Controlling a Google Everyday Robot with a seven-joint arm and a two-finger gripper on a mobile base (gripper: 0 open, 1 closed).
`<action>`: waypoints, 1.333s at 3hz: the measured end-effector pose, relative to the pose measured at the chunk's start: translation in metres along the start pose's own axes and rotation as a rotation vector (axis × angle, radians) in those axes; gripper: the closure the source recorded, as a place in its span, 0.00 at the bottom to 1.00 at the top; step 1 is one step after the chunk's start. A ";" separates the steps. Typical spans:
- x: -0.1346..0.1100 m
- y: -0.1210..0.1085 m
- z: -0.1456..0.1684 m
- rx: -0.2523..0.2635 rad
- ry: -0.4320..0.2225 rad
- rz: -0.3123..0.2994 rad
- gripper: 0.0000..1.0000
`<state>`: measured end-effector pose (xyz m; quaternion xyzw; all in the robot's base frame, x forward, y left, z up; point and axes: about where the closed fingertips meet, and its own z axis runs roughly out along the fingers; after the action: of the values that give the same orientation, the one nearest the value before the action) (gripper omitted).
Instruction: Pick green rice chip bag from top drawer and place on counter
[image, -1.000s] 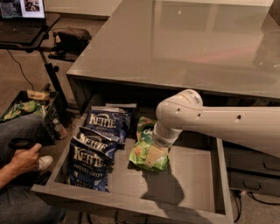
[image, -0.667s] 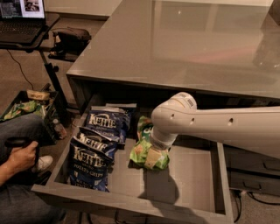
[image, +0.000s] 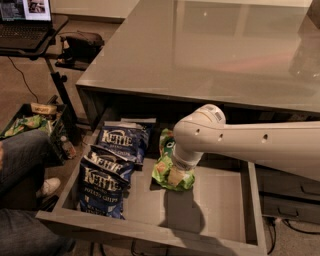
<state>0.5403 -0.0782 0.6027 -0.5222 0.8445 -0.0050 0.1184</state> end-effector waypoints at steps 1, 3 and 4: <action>0.000 0.000 -0.001 -0.006 -0.007 0.001 1.00; 0.022 0.000 -0.064 0.024 -0.102 0.139 1.00; 0.040 0.004 -0.094 0.054 -0.141 0.221 1.00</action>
Offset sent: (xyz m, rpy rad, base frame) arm -0.0187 -0.0286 0.0733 0.1656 -0.0551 -0.1254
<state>0.5011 -0.1223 0.6855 -0.4217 0.8861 0.0223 0.1913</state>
